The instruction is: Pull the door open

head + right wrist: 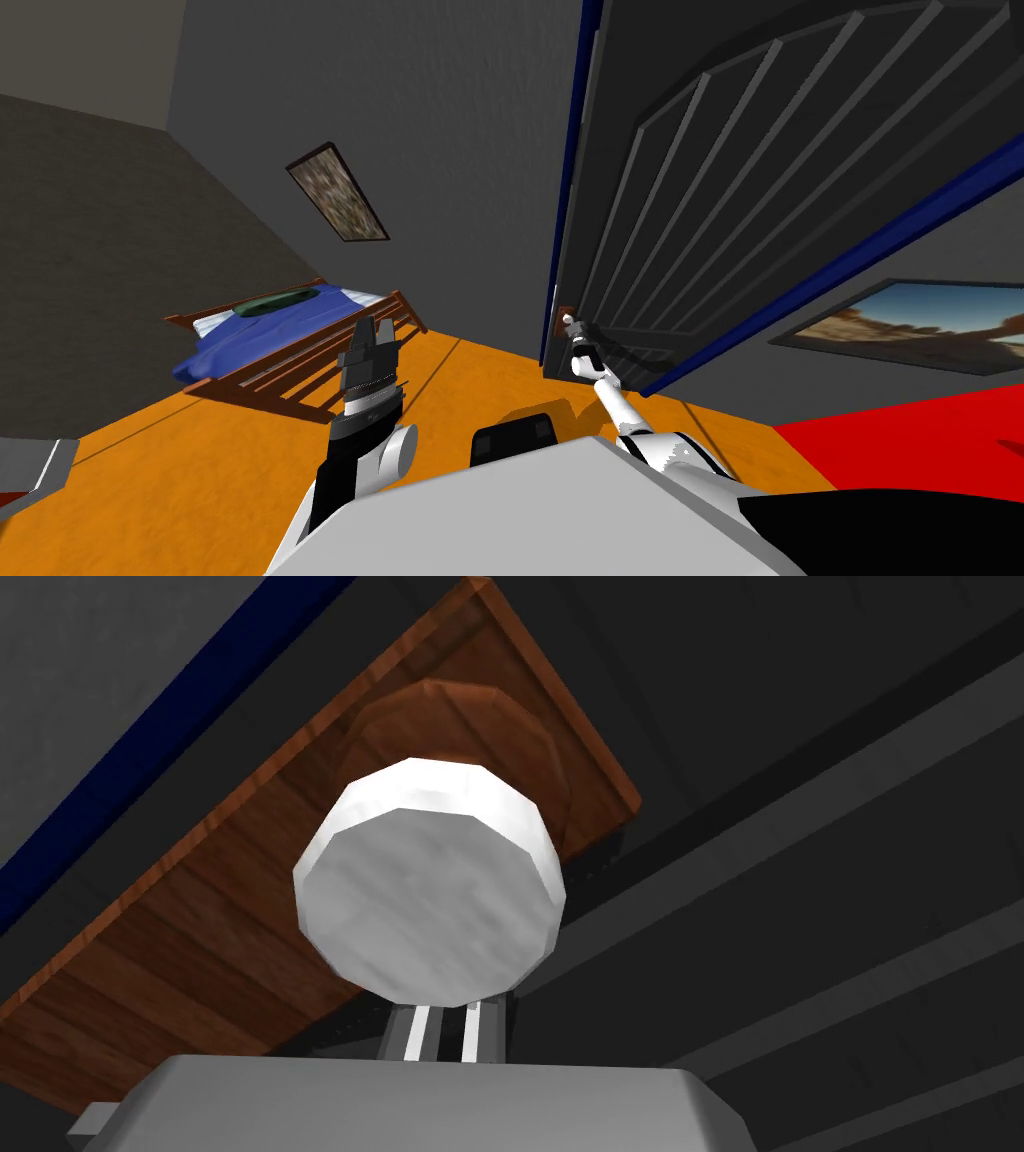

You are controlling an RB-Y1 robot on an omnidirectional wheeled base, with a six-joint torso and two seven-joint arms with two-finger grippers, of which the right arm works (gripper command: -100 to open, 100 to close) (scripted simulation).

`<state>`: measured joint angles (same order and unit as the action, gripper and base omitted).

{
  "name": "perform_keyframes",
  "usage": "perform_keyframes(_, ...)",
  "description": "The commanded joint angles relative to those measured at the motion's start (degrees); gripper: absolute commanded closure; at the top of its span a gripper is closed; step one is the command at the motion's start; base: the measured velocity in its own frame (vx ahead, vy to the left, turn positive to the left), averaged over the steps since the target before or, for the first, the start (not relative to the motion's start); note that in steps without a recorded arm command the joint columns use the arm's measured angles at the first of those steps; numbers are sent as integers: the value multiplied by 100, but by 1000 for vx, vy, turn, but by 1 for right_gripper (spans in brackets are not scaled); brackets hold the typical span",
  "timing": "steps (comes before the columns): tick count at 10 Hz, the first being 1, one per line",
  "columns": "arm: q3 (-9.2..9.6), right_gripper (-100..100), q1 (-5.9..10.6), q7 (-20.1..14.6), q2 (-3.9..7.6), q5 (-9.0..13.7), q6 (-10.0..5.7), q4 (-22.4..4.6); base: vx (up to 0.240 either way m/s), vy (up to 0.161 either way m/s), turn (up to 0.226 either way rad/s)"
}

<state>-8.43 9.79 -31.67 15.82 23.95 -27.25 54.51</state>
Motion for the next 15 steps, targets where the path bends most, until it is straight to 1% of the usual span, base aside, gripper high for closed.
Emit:
perform_keyframes(1,85,100,112,-274,-15,286,-66,67,-70,-35,104)
perform_keyframes(2,128,100,118,-444,2,456,-48,58,-81,-43,162)
perform_keyframes(3,71,-100,-45,-478,-106,506,61,121,-99,-59,4)
perform_keyframes(4,82,-100,-50,-661,-206,664,102,197,-120,-36,-55)
perform_keyframes(6,95,-100,-56,-885,-329,856,151,289,-131,-4,74)
perform_keyframes(12,138,-100,-76,-1637,-739,1502,317,599,-100,-10,12)
perform_keyframes(15,156,-100,-85,-1950,-911,1771,386,729,-96,-20,14)
